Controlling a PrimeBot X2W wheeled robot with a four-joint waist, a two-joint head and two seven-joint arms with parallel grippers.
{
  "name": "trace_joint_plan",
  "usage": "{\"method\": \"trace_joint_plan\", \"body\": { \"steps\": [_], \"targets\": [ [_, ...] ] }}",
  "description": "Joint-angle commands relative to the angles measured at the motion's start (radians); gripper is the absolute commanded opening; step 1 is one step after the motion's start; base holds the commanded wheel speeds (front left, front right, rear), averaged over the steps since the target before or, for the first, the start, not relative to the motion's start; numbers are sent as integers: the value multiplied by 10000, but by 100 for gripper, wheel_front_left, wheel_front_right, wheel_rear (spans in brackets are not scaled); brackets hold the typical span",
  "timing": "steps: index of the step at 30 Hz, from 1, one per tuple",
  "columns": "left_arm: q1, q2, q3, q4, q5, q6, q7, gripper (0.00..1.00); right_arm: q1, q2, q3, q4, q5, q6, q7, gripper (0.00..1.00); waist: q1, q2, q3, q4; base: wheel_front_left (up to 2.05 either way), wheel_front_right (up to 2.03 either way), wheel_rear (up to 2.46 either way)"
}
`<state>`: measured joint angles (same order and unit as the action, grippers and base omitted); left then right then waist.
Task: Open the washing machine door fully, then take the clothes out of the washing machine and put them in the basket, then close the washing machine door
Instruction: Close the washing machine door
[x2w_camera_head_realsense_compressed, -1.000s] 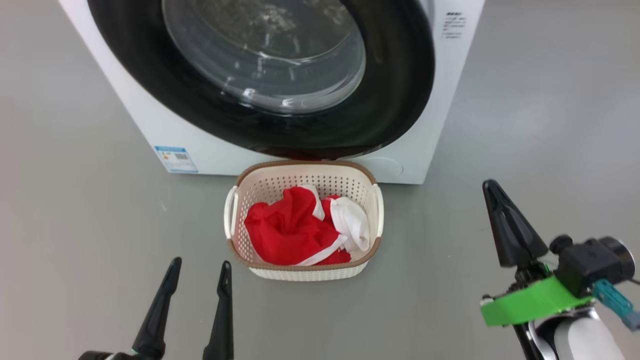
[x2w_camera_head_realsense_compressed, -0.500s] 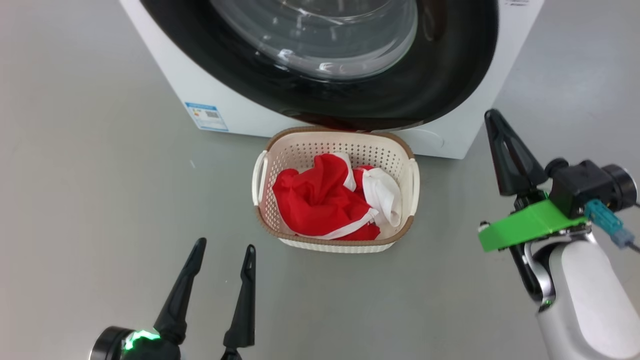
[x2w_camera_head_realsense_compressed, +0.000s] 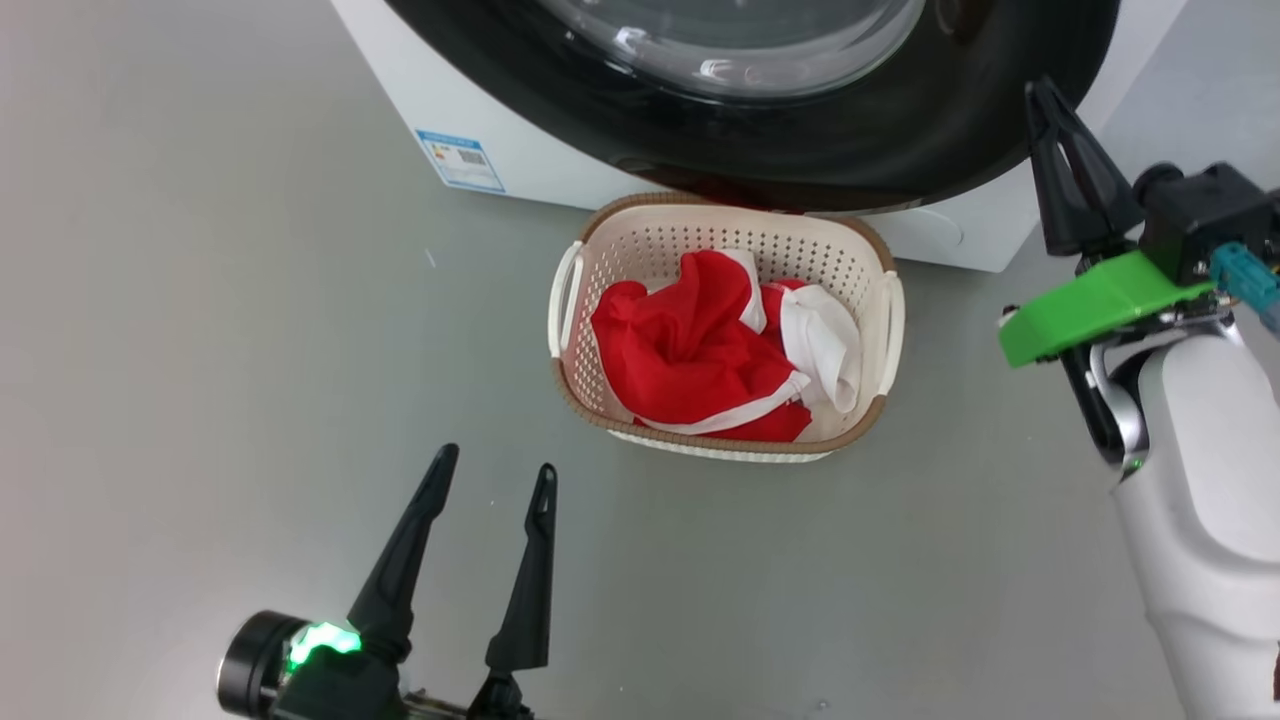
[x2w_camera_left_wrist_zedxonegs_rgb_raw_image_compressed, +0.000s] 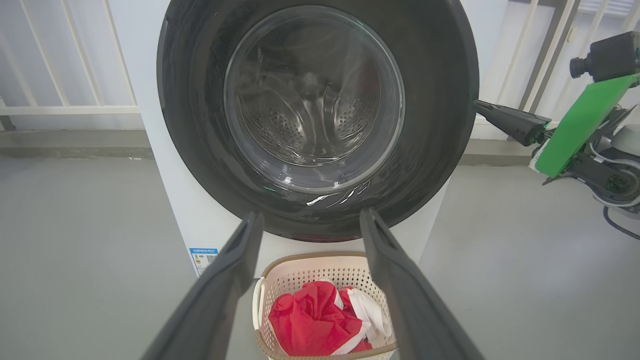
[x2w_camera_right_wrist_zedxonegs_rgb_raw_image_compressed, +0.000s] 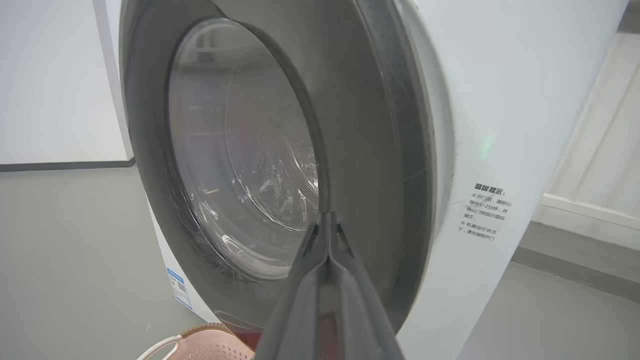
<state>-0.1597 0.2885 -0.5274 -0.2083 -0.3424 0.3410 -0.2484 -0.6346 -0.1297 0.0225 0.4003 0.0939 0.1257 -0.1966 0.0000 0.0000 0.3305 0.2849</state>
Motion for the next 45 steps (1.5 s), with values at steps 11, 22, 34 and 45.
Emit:
{"method": "trace_joint_plan", "body": {
  "steps": [11, 22, 34, 45],
  "targets": [
    [-536, -130, 257, 29, 134, -288, -121, 100, -1892, -345, 383, 1422, -102, 50, -425, 0, 0, 0, 615, 327, 0, 0, 0],
    [-667, -303, 284, 129, 261, -524, -131, 100, -3169, -621, 138, 2578, -286, 50, -612, 0, 0, 0, 857, 475, 0, 0, 0],
    [-735, -410, 308, 170, 431, -762, -133, 100, -4095, -833, -3, 3466, -553, 50, -648, 0, 0, 0, 1055, 565, 0, 0, 0],
    [-802, -478, 323, 201, 511, -860, -133, 100, -4801, -806, -246, 4013, -1099, 50, -650, 0, 0, 0, 1246, 632, 0, 0, 0]
  ]
}}
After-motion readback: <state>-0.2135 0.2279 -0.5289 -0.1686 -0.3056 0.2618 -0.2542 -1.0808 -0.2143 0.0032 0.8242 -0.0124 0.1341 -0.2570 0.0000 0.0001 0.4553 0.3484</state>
